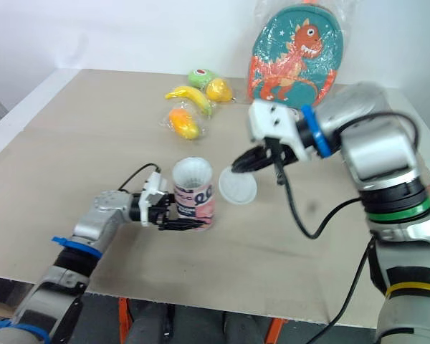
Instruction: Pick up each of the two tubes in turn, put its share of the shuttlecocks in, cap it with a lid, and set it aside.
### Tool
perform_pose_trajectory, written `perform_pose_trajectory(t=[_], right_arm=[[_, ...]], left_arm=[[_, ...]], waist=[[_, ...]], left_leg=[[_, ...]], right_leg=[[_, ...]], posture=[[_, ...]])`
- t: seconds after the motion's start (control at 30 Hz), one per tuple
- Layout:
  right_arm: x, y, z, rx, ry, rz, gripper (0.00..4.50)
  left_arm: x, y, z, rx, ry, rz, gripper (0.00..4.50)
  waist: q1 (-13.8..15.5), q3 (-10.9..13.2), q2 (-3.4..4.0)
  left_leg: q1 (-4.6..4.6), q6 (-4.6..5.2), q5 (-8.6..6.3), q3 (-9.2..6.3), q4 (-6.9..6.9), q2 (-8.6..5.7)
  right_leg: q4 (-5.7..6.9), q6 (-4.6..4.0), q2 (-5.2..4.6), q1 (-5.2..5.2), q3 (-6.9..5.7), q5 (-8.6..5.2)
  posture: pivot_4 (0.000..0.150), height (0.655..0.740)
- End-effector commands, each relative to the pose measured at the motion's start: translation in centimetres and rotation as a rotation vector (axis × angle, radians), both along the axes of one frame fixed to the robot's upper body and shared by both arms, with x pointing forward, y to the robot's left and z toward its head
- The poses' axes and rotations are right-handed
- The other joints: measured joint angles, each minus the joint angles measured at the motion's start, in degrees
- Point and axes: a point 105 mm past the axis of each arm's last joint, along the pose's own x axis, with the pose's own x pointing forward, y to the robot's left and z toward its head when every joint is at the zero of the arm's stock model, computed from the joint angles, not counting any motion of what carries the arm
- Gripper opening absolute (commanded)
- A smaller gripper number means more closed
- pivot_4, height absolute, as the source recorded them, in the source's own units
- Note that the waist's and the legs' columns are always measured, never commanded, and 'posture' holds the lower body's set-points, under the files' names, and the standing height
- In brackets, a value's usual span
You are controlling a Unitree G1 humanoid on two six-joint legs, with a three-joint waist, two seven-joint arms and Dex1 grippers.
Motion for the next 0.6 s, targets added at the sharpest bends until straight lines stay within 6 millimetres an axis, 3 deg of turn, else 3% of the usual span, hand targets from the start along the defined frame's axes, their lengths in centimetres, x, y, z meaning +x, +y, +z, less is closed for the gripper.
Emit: perform_pose_trajectory(t=[0.03, 0.33, 0.6], right_arm=[[-1.2, 0.3, 2.0, 0.02, -0.023, 0.042, 0.05], [-1.4, 2.3, 2.7, -0.028, -0.042, 0.13, 0.05], [-0.3, 4.4, -0.7, -0.16, -0.053, 0.189, 0.05]], left_arm=[[0.2, -1.0, 0.1, 0.019, -0.051, -0.05, 2.96], [0.7, -1.9, -0.9, 0.082, -0.068, -0.12, 2.96], [0.4, -1.7, -1.7, 0.113, -0.037, -0.14, 2.96]], waist=[[-0.1, 0.0, 0.01], [-0.2, 0.0, 0.01], [-0.2, 0.0, 0.01]], left_leg=[[0.0, 0.0, 0.0, 0.01, 0.0, 0.0], [-0.01, 0.0, 0.0, 0.07, -0.07, -0.01], [-0.01, 0.0, 0.0, 0.06, -0.06, -0.01]], right_leg=[[0.0, 0.0, -0.01, -0.01, 0.01, 0.0], [0.0, 0.02, -0.01, -0.07, 0.06, -0.02], [0.01, 0.02, -0.01, -0.08, 0.06, -0.01]], posture=[[0.15, 0.74], [0.15, 0.74], [0.15, 0.74]])
